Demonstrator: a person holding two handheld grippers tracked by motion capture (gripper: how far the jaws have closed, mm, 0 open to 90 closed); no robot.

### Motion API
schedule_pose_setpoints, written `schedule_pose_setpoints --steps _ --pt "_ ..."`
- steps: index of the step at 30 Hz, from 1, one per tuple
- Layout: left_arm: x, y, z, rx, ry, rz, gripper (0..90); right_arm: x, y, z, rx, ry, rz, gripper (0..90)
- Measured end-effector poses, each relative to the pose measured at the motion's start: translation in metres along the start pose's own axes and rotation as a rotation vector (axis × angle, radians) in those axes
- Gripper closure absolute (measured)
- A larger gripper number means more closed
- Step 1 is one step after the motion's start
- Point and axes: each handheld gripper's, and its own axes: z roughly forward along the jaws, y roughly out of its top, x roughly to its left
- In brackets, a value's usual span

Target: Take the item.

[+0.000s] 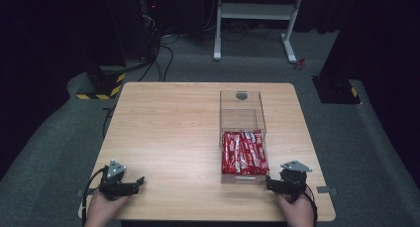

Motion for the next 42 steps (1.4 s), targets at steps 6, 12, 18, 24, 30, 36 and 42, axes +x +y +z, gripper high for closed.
schedule_pose_setpoints --steps 6,12,18,24,30,36,42 --pt "0.001 0.002 -0.001 0.021 0.003 0.0 11.1 0.0 0.0 0.0 -0.001 0.002 -0.003 8.0" --pt "-0.002 0.005 -0.004 0.006 -0.008 0.003 10.4 0.0 0.0 0.0 -0.001 0.006 -0.007 8.0" --pt "-0.004 0.006 -0.007 -0.011 -0.047 -0.006 10.3 0.0 0.0 0.0 -0.001 0.008 -0.008 8.0" --pt "-0.012 0.011 -0.015 -0.087 -0.069 0.004 13.1 0.0 0.0 0.0 0.0 0.009 -0.008 8.0" --pt "-0.02 0.014 -0.014 -0.086 -0.085 0.019 13.0 0.0 0.0 0.0 0.0 0.01 -0.009 8.0" --pt "-0.028 0.017 -0.012 -0.087 -0.09 0.051 13.0 0.001 0.0 0.0 0.0 0.011 -0.01 8.0" --pt "-0.032 0.019 -0.011 -0.084 -0.107 0.056 13.0 0.001 0.0 0.0 -0.001 0.011 -0.011 8.0"
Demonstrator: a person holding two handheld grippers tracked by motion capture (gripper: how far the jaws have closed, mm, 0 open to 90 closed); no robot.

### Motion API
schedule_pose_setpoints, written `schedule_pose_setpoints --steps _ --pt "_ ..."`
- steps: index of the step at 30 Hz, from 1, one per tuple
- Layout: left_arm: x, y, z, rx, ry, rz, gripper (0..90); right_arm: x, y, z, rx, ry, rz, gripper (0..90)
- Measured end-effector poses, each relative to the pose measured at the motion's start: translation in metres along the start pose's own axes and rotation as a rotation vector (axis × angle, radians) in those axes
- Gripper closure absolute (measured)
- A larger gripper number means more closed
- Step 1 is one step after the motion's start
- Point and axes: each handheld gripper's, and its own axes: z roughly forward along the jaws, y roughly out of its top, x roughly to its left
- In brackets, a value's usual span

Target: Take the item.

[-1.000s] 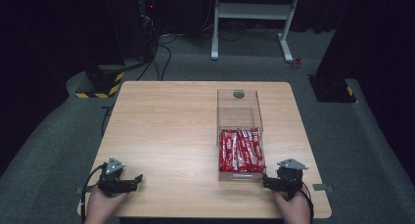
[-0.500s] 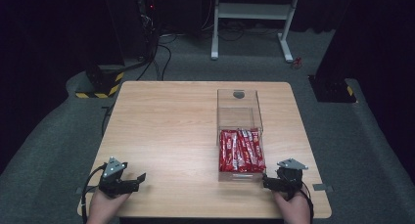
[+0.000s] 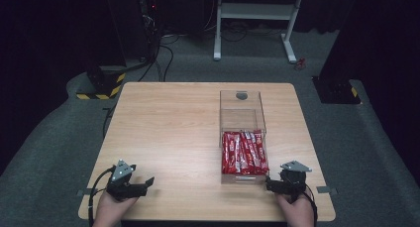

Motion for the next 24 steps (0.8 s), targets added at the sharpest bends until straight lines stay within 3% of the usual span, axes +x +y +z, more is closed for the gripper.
schedule_pose_setpoints --steps 11,19,24 --pt "-0.015 0.008 0.005 -0.013 -0.052 0.013 13.0 0.0 0.0 0.0 0.0 0.001 -0.002 8.0" --pt "-0.025 0.013 0.01 -0.014 -0.097 0.0 13.0 0.0 0.0 0.0 0.001 0.002 -0.001 8.0" --pt "-0.03 0.017 0.012 -0.038 -0.113 0.001 13.0 0.0 0.0 0.0 0.001 0.003 -0.001 8.0"
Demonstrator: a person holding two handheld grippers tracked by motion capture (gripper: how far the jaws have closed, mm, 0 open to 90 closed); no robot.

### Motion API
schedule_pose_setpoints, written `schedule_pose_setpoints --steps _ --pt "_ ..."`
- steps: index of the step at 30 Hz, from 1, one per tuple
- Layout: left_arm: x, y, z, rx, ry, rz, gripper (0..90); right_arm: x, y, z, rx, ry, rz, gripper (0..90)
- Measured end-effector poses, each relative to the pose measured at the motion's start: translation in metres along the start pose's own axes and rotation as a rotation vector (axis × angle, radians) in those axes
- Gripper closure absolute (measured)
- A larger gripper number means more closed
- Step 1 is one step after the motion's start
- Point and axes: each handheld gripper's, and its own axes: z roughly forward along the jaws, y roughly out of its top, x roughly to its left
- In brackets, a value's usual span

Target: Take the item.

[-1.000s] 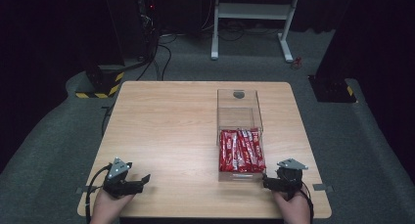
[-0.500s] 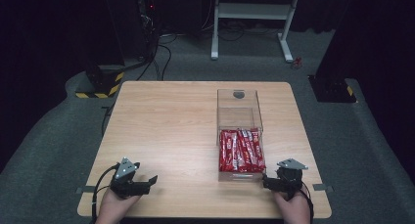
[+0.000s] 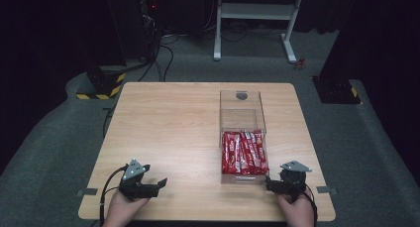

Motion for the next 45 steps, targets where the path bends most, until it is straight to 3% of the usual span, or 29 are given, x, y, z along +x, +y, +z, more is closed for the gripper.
schedule_pose_setpoints --steps 4,5,21,29,45 --pt "-0.006 0.002 0.003 -0.01 0.009 0.019 12.7 0.0 0.0 0.0 0.0 0.0 0.0 8.0" --pt "-0.009 0.004 0.005 -0.006 0.011 0.042 12.4 0.0 0.0 0.0 0.0 0.0 0.0 8.0" --pt "-0.033 0.021 0.015 -0.001 -0.051 0.082 12.7 0.0 0.0 0.0 0.0 0.0 0.0 8.1" --pt "-0.042 0.039 0.017 -0.045 -0.095 0.08 12.8 0.0 0.0 0.0 0.0 0.0 0.0 8.1" --pt "-0.07 0.066 0.031 -0.058 -0.153 0.127 14.0 0.0 0.0 0.0 -0.001 0.003 -0.005 8.1"
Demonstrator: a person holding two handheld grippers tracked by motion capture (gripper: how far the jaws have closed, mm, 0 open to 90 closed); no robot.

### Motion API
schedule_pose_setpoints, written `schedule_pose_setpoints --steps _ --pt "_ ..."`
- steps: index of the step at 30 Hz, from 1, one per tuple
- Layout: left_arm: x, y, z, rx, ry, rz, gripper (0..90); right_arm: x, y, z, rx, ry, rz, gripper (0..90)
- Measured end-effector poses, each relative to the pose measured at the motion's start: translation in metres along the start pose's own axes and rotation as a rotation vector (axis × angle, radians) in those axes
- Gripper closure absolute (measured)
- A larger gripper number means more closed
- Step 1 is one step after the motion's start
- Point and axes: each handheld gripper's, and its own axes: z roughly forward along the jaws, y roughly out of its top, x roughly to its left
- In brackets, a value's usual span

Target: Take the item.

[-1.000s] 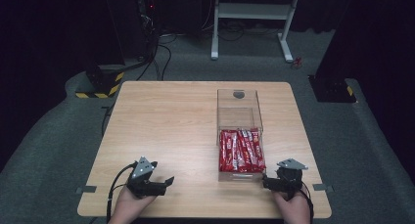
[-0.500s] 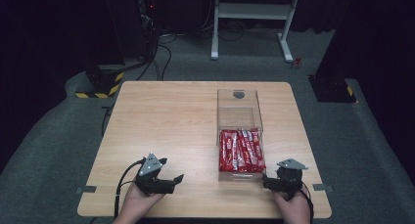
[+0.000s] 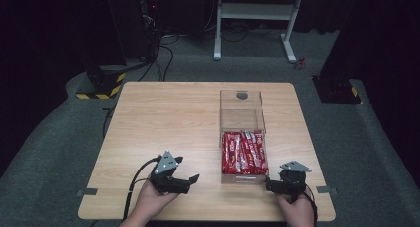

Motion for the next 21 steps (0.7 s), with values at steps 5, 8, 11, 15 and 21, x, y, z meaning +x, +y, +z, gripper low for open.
schedule_pose_setpoints --steps 5,8,11,15,21 --pt "-0.006 0.008 0.005 -0.006 -0.019 0.013 14.1 0.0 0.0 0.0 0.002 0.001 0.001 8.1" --pt "-0.008 0.011 0.006 -0.01 -0.026 0.012 14.2 0.0 0.0 0.0 0.002 0.002 0.0 8.1" --pt "-0.011 0.015 0.009 -0.012 -0.032 0.022 14.2 0.0 0.0 0.0 0.002 0.003 0.0 8.1" --pt "-0.016 0.022 0.013 -0.02 -0.043 0.029 14.3 0.0 0.0 0.0 0.003 0.004 0.0 8.1" --pt "-0.021 0.028 0.019 -0.028 -0.056 0.032 14.5 0.0 0.0 0.0 0.003 0.004 -0.001 8.1"
